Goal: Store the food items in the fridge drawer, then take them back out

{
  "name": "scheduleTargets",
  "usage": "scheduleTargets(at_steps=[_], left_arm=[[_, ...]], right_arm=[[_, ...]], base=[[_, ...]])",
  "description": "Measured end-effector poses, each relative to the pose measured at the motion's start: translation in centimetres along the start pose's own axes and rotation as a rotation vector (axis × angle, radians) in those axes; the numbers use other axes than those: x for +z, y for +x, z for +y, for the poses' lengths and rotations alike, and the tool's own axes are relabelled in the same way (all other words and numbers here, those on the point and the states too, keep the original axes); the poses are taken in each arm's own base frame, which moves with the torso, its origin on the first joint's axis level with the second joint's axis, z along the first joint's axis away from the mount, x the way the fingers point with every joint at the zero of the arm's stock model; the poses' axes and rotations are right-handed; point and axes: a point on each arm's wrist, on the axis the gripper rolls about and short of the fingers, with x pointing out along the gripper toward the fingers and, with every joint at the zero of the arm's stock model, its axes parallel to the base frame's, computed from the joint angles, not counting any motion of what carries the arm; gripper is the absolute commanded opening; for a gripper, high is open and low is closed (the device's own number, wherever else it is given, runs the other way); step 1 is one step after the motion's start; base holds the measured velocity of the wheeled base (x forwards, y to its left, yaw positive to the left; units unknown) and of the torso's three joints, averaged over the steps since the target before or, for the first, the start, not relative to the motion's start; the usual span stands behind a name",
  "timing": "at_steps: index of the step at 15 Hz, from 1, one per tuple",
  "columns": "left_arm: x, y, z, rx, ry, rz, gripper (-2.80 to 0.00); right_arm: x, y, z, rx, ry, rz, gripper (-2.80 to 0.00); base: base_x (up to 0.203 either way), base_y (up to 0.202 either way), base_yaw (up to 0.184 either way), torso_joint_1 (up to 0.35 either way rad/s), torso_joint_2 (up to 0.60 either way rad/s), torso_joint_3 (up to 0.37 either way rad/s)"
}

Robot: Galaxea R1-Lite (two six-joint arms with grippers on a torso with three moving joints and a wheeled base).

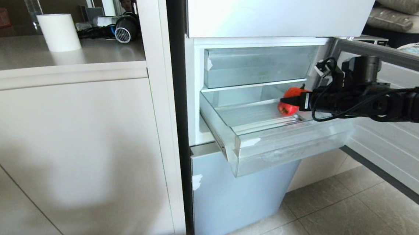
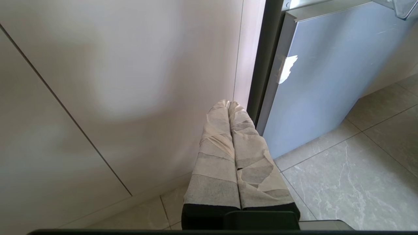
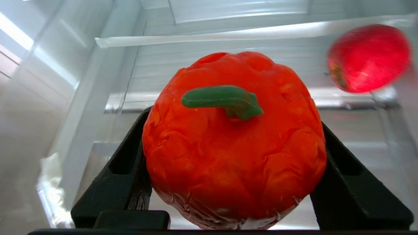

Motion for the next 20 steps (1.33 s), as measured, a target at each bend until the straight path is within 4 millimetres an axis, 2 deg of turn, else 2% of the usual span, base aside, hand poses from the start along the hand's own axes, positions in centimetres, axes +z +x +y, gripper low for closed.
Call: scheduleTargets(at_steps=[4,8,14,20], left_arm=[[0.0,0.0,0.0,0.000,0.000,0.000,-2.80],[0.0,0.0,0.0,0.000,0.000,0.000,-2.80],[0.0,0.0,0.0,0.000,0.000,0.000,-2.80],[0.0,0.0,0.0,0.000,0.000,0.000,-2.80]], right_arm=[[-1.2,3.1,-0.2,0.026,-0.038,0.055,-2.80],[-2.3,5.0,-0.1,0.042,-0.095,0.041,-2.80],[-2.9,5.9,0.6,0.062,-0.093,0.047,-2.80],[-2.7,5.8,1.0,0.070,-0.092,0.045,-2.80]], base=[[0.000,0.000,0.000,0.000,0.00,0.000],[0.000,0.000,0.000,0.000,0.00,0.000],[0.000,0.000,0.000,0.000,0.00,0.000],[0.000,0.000,0.000,0.000,0.00,0.000]])
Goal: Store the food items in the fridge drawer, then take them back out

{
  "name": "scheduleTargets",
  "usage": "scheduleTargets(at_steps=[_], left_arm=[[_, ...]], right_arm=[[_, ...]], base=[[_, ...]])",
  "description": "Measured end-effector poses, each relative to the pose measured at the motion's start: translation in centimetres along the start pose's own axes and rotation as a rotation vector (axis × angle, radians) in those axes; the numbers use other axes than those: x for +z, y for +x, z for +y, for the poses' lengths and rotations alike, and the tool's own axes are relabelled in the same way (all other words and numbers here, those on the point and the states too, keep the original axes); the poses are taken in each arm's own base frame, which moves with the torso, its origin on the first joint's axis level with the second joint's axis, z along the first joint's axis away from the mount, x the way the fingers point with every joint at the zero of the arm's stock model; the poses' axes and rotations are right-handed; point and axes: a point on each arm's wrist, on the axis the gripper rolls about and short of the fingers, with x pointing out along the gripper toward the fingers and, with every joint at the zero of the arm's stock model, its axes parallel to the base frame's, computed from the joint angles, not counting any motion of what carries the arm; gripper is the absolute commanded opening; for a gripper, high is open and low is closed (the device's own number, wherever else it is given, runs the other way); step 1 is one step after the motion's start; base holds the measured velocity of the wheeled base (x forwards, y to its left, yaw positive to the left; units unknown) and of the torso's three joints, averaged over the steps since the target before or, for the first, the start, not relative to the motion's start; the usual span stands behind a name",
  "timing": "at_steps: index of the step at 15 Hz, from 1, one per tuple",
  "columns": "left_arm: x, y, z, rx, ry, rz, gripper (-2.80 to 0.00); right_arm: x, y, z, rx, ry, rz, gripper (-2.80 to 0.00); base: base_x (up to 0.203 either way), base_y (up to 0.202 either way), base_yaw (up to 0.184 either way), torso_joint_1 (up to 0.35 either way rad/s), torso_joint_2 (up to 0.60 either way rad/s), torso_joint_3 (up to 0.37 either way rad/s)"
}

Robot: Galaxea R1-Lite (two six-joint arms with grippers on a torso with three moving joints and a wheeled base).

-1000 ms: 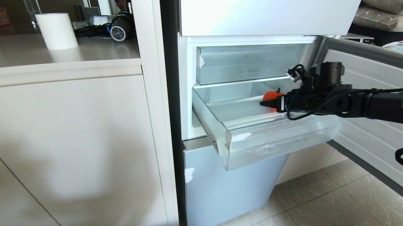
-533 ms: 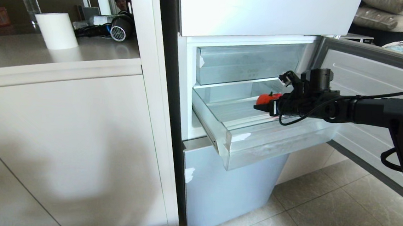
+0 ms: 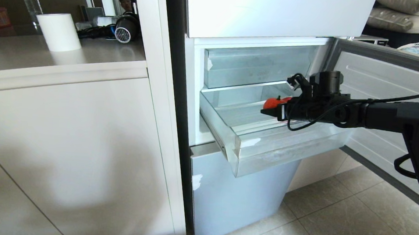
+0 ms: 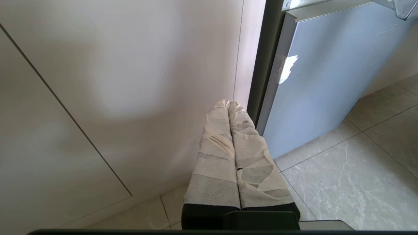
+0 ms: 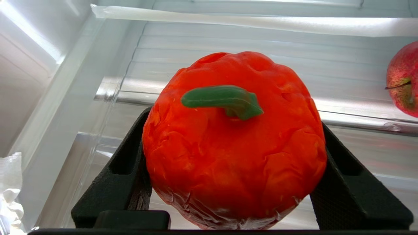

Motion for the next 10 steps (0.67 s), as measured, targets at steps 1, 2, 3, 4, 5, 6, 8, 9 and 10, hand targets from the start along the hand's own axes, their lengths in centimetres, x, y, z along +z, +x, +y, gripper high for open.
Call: scheduleTargets(at_steps=[1,2,3,4,5,6,8,9,10], left_arm=[[0.0,0.0,0.0,0.000,0.000,0.000,-2.80],[0.0,0.0,0.0,0.000,0.000,0.000,-2.80],[0.0,0.0,0.0,-0.001,0.000,0.000,-2.80],[0.0,0.0,0.0,0.000,0.000,0.000,-2.80],[0.0,0.0,0.0,-0.001,0.000,0.000,-2.80],[0.0,0.0,0.0,0.000,0.000,0.000,-2.80],[0.0,0.0,0.0,0.000,0.000,0.000,-2.80],[0.0,0.0,0.0,0.000,0.000,0.000,-2.80],[0.0,0.0,0.0,-0.001,0.000,0.000,-2.80]], right_arm=[[0.1,0.0,0.0,0.000,0.000,-0.001,0.00],[0.1,-0.1,0.1,0.000,0.001,-0.003,0.00],[0.2,-0.1,0.1,0.001,0.004,-0.004,0.00],[0.2,-0.1,0.2,0.001,0.011,-0.005,0.00],[0.3,-0.2,0.2,0.000,0.019,-0.006,0.00],[0.5,-0.3,0.2,-0.001,0.024,-0.010,0.00],[0.7,-0.6,0.2,-0.002,0.023,-0.017,0.00],[0.9,-0.7,0.3,-0.003,0.023,-0.019,0.00],[1.1,-0.9,0.3,-0.005,0.026,-0.023,0.00]], base=[[0.000,0.000,0.000,0.000,0.00,0.000],[0.000,0.000,0.000,0.000,0.00,0.000],[0.000,0.000,0.000,0.000,0.00,0.000],[0.000,0.000,0.000,0.000,0.00,0.000],[0.000,0.000,0.000,0.000,0.00,0.000],[0.000,0.000,0.000,0.000,0.00,0.000],[0.000,0.000,0.000,0.000,0.00,0.000],[0.000,0.000,0.000,0.000,0.00,0.000],[0.000,0.000,0.000,0.000,0.00,0.000]])
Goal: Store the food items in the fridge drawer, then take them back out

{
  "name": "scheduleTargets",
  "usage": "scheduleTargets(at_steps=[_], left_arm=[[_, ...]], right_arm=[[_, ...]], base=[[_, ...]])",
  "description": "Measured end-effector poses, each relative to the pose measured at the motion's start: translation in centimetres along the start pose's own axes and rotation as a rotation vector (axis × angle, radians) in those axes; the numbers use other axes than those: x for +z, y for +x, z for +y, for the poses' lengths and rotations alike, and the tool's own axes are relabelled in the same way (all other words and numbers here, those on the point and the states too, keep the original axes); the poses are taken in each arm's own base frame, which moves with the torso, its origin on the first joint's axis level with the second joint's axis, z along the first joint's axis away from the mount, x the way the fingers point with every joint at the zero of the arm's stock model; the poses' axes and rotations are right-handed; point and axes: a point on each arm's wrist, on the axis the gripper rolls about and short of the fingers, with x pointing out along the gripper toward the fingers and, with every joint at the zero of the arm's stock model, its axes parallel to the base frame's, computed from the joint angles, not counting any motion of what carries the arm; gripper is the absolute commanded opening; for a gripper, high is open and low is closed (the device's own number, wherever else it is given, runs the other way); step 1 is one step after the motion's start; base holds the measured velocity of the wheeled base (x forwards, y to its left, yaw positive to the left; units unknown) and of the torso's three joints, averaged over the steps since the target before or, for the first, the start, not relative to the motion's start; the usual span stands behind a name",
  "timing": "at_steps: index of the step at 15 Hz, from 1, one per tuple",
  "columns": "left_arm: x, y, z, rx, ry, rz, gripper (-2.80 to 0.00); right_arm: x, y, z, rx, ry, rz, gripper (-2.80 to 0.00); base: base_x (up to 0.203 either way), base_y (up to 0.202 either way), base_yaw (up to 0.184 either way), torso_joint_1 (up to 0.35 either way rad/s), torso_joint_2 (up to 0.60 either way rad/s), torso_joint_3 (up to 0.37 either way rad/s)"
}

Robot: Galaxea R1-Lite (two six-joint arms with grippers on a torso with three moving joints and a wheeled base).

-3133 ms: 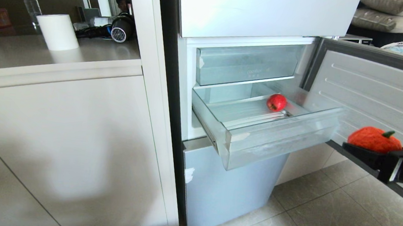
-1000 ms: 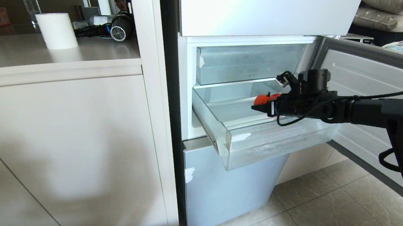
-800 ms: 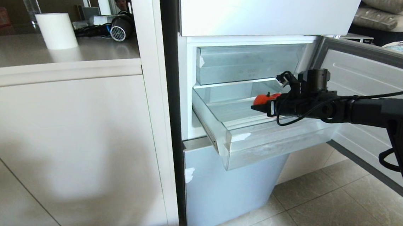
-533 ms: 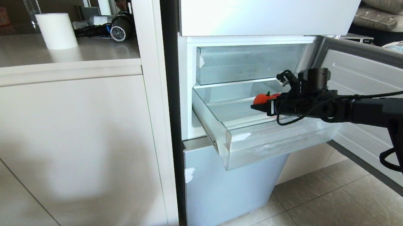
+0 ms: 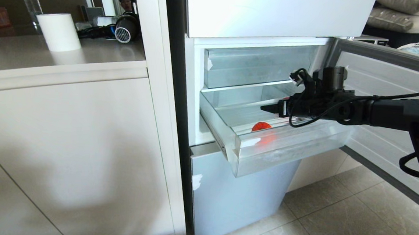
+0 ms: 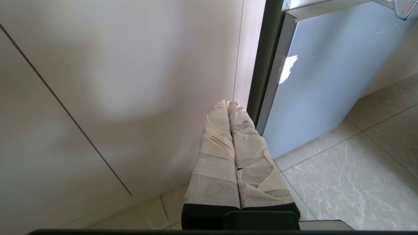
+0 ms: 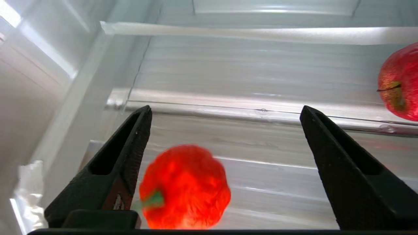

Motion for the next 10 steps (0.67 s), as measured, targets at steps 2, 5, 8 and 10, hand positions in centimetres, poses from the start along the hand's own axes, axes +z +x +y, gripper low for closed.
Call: scheduleTargets(at_steps=[2,5,8,10], left_arm=[[0.0,0.0,0.0,0.000,0.000,0.000,-2.80],[0.0,0.0,0.0,0.000,0.000,0.000,-2.80],[0.0,0.0,0.0,0.000,0.000,0.001,-2.80],[0.0,0.0,0.0,0.001,0.000,0.000,-2.80]], right_arm=[[1.2,-1.1,0.3,-0.002,0.027,-0.022,0.00],[4.2,-5.3,1.5,-0.010,0.094,-0.047,-2.80],[5.8,-12.0,3.7,-0.037,0.128,-0.035,-2.80],[4.2,-16.1,5.3,-0.091,0.172,0.033,-2.80]], base=[[0.000,0.000,0.000,0.000,0.00,0.000],[0.000,0.000,0.000,0.000,0.00,0.000],[0.000,0.000,0.000,0.000,0.00,0.000],[0.000,0.000,0.000,0.000,0.00,0.000]])
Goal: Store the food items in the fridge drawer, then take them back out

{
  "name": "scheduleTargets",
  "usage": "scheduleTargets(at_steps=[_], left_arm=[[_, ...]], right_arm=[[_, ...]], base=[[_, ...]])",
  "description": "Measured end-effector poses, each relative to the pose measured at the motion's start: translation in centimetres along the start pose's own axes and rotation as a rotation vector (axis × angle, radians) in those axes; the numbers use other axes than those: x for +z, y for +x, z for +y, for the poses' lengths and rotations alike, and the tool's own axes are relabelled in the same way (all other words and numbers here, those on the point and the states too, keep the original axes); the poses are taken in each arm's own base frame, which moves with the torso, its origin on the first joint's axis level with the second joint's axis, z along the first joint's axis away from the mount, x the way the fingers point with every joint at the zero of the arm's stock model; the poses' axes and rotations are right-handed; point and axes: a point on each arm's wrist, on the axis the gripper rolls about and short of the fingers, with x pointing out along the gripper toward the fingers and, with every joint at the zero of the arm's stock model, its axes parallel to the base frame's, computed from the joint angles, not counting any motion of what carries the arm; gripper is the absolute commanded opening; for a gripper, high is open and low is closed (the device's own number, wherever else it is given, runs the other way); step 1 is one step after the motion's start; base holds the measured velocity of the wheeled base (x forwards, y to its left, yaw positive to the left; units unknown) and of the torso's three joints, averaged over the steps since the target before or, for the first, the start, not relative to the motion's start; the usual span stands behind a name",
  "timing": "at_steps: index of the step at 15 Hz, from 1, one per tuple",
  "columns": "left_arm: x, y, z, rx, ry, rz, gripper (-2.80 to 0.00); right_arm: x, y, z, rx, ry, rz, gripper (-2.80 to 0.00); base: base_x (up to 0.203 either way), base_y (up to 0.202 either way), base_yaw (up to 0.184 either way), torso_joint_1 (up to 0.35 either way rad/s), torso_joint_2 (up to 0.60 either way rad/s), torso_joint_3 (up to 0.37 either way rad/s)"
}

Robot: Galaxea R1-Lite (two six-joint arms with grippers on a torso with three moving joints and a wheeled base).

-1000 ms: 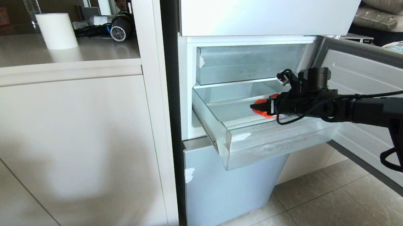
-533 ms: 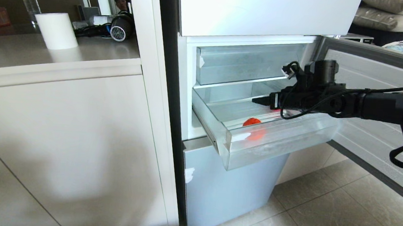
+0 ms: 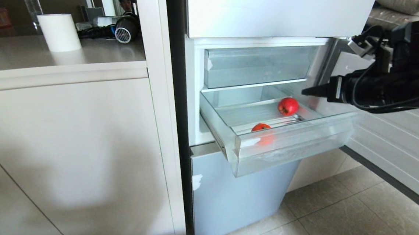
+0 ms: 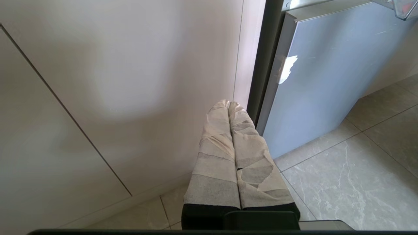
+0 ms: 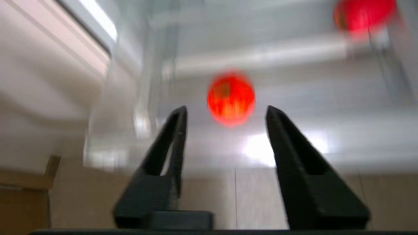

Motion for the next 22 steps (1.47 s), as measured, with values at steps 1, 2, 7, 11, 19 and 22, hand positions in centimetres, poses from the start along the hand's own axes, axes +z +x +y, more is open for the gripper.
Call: scheduleTargets(at_steps=[1,2,7,11,19,22], left_arm=[[0.0,0.0,0.0,0.000,0.000,0.000,-2.80],[0.0,0.0,0.0,0.000,0.000,0.000,-2.80],[0.0,0.0,0.0,-0.001,0.000,0.000,-2.80],[0.0,0.0,0.0,-0.001,0.000,0.000,-2.80],[0.0,0.0,0.0,0.000,0.000,0.000,-2.80],[0.0,0.0,0.0,0.000,0.000,0.000,-2.80]], right_arm=[[-1.5,-2.0,0.4,-0.032,0.021,0.040,-2.80],[-3.2,-3.8,0.8,-0.058,0.037,0.078,-2.80],[-9.9,-8.2,1.3,-0.141,0.103,0.279,-2.80],[-12.0,-4.6,0.0,-0.102,0.141,0.392,-2.80],[-15.1,8.5,-6.1,-0.034,0.078,0.308,-2.80],[-14.7,11.1,-7.5,0.049,0.044,0.188,-2.80]], base=[[0.000,0.000,0.000,0.000,0.00,0.000],[0.000,0.000,0.000,0.000,0.00,0.000],[0.000,0.000,0.000,0.000,0.00,0.000],[0.000,0.000,0.000,0.000,0.00,0.000],[0.000,0.000,0.000,0.000,0.00,0.000],[0.000,0.000,0.000,0.000,0.00,0.000]])
